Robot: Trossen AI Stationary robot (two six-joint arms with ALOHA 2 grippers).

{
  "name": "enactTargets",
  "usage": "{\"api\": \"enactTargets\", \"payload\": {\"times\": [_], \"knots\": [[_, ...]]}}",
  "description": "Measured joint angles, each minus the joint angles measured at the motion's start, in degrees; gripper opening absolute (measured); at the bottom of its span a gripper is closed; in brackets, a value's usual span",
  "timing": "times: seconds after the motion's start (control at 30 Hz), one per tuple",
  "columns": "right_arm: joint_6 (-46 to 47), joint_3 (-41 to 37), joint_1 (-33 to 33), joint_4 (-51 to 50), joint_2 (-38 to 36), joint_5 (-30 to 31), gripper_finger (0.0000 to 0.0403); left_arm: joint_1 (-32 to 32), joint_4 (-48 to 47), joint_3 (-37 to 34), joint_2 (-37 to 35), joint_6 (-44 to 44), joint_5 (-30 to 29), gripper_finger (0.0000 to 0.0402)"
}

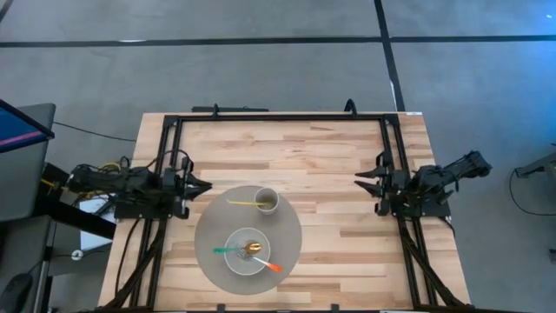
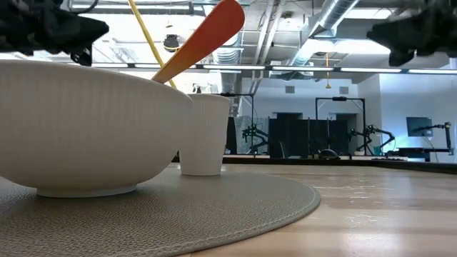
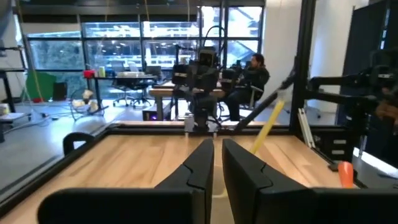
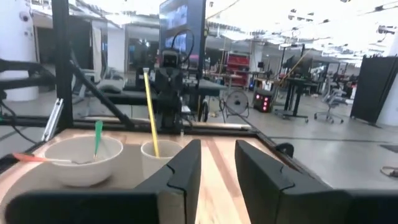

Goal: Pick & Place Utensil
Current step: Return to Home Position

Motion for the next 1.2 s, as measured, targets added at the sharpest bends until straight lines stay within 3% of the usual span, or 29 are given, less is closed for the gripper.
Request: {"api": "enactTargets", "payload": {"times": [0.5,0.67,1.2], "knots": [[3.7,-4.8,-1.3,0.3,0.0,-0.3,0.0092,10.3,2.2,-3.4,0.4,-2.3,4.6,0.0034],[3.2,-4.8,-2.8,0.3,0.2,-0.3,0.0092,10.8,2.7,-3.4,0.4,-6.1,4.6,0.0034],[3.9,-4.9,-3.8,1.1,0.2,0.4,0.0092,10.7,3.0,-3.4,0.4,-6.1,4.6,0.0034]]}}
